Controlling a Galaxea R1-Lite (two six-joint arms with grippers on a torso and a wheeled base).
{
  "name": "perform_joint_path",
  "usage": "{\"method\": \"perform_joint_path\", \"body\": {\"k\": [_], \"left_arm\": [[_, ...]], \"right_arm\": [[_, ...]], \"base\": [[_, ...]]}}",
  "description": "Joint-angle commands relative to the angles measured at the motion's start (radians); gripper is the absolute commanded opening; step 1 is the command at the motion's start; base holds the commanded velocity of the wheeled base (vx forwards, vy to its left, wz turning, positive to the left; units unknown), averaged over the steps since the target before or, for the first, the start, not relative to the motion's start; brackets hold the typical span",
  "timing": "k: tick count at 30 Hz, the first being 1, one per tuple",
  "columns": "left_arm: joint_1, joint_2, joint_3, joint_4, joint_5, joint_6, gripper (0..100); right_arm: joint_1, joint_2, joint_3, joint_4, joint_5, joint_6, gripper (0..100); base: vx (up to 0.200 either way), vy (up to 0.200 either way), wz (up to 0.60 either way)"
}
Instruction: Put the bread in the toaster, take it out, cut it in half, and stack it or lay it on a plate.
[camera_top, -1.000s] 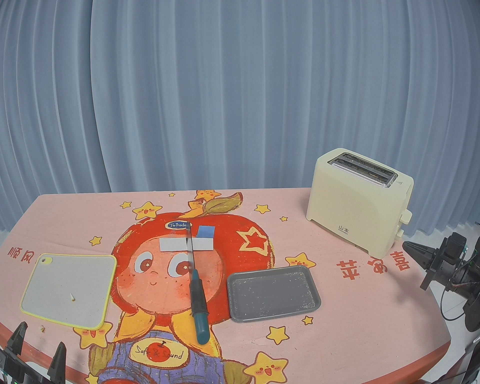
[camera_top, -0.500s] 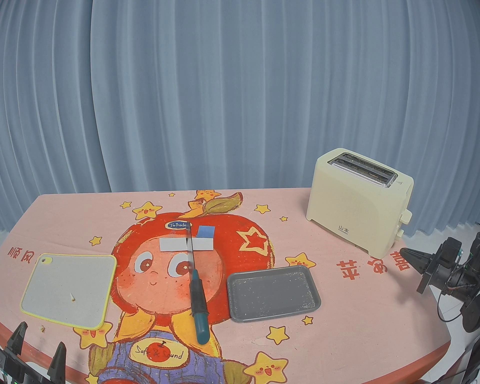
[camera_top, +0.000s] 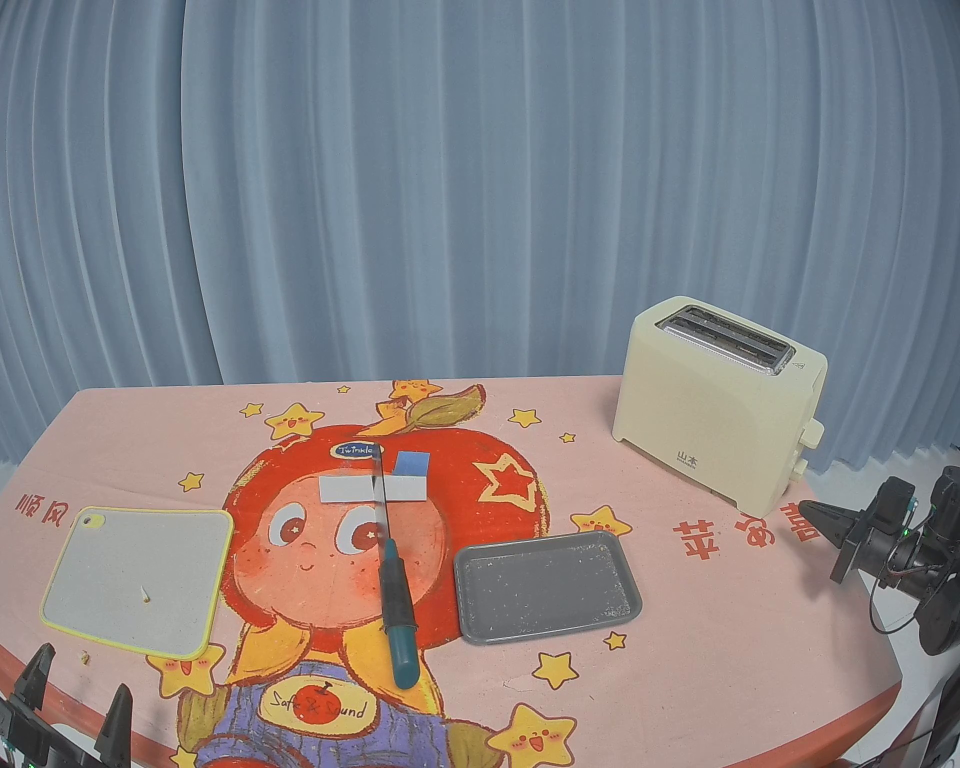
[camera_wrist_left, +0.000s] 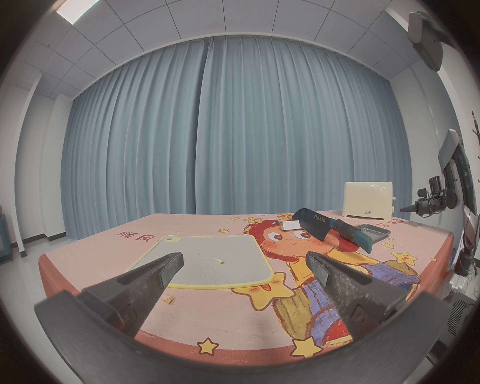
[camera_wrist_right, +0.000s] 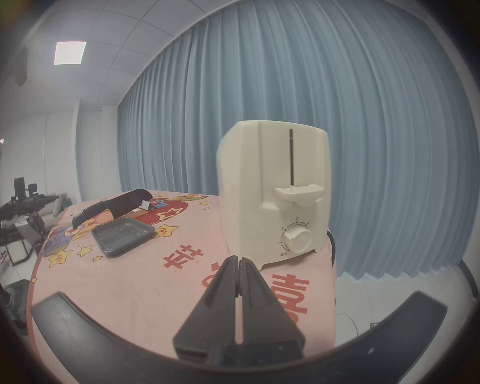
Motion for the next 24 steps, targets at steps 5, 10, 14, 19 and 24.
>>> {"method": "perform_joint_path", "body": {"k": [5,10,14,19,24], "left_arm": [[0.0,0.001,0.016,0.0,0.0,0.0,100],[0.0,0.001,0.016,0.0,0.0,0.0,100],[0.0,0.001,0.016,0.0,0.0,0.0,100],[0.0,0.001,0.016,0.0,0.0,0.0,100],[0.0,0.001,0.016,0.0,0.0,0.0,100]], "right_arm": [[-0.015,0.021,-0.057,-0.01,-0.002,0.081,0],[-0.026,0.026,-0.089,-0.01,-0.007,0.111,0],[-0.029,0.03,-0.112,-0.01,-0.039,0.135,0],[-0.028,0.032,-0.128,-0.01,-0.051,0.164,0],[-0.024,0.035,-0.129,-0.01,-0.053,0.164,0]], "base": [[0.0,0.0,0.0],[0.0,0.0,0.0],[0.0,0.0,0.0],[0.0,0.0,0.0],[0.0,0.0,0.0]]}}
